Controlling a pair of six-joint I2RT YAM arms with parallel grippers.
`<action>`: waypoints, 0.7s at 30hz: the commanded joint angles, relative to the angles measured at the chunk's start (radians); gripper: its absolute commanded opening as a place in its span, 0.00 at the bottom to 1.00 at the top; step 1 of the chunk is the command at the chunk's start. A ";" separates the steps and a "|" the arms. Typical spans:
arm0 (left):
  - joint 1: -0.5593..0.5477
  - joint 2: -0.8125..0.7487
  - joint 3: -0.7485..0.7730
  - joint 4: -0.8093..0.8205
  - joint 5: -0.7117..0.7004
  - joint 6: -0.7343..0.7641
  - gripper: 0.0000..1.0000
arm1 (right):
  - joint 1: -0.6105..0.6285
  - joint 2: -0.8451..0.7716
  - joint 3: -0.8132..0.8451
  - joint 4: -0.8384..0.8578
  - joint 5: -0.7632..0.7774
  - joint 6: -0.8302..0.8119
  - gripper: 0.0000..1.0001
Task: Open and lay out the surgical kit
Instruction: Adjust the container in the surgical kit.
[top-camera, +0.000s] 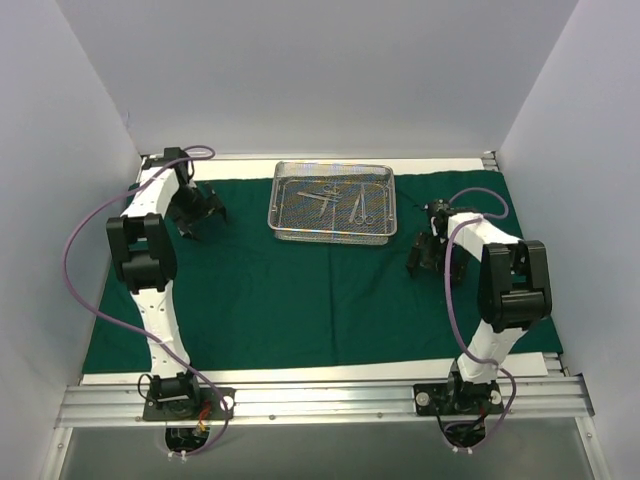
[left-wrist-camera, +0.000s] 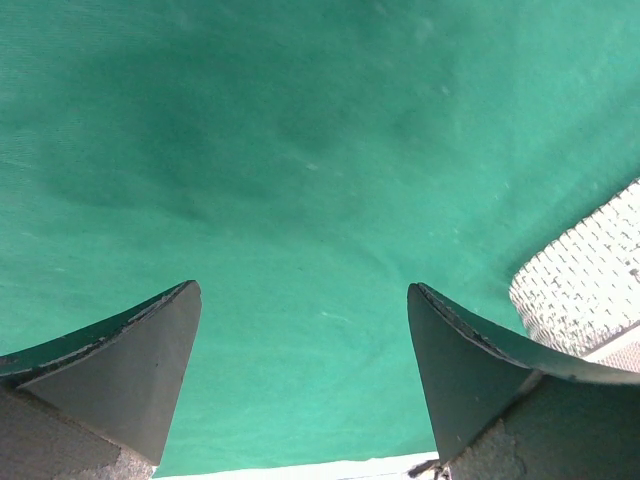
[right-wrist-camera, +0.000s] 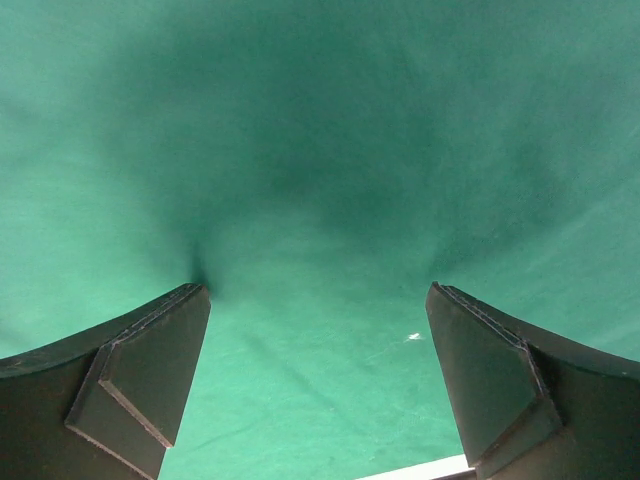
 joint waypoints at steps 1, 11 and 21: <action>-0.011 -0.081 0.000 0.027 0.030 0.032 0.94 | 0.002 0.014 -0.069 0.000 0.034 0.068 0.97; -0.043 -0.053 0.121 -0.007 0.065 0.058 0.94 | 0.027 -0.016 -0.120 -0.054 0.042 0.076 0.97; -0.156 0.002 0.248 0.071 0.115 0.085 0.94 | 0.037 -0.063 0.301 -0.021 -0.016 -0.053 1.00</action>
